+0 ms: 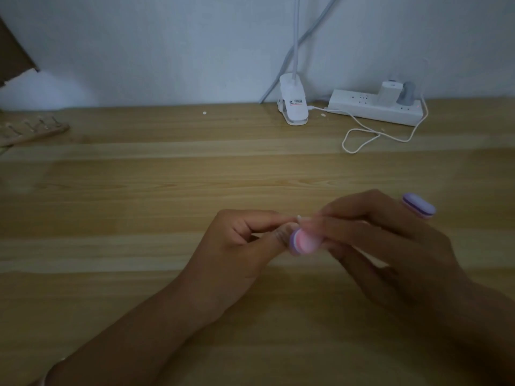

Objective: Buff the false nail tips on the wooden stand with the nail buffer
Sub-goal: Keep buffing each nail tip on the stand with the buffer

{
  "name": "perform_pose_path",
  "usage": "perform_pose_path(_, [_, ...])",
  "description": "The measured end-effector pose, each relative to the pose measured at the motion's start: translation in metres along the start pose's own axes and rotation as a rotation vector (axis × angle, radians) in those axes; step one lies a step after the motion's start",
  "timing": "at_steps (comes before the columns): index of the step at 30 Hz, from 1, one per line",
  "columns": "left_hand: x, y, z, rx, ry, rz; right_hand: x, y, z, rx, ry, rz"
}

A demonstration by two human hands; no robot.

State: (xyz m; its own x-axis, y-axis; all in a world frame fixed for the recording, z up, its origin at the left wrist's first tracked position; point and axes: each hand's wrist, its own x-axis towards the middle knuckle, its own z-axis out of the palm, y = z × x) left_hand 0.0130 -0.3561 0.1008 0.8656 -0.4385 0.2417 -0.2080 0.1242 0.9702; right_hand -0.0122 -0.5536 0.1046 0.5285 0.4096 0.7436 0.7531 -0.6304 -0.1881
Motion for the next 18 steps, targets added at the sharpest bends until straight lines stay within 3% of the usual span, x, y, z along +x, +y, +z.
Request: perform_pose_path(18, [-0.002, -0.002, -0.007, 0.012, -0.008, -0.117, 0.0, 0.003, 0.002, 0.004, 0.062, 0.005])
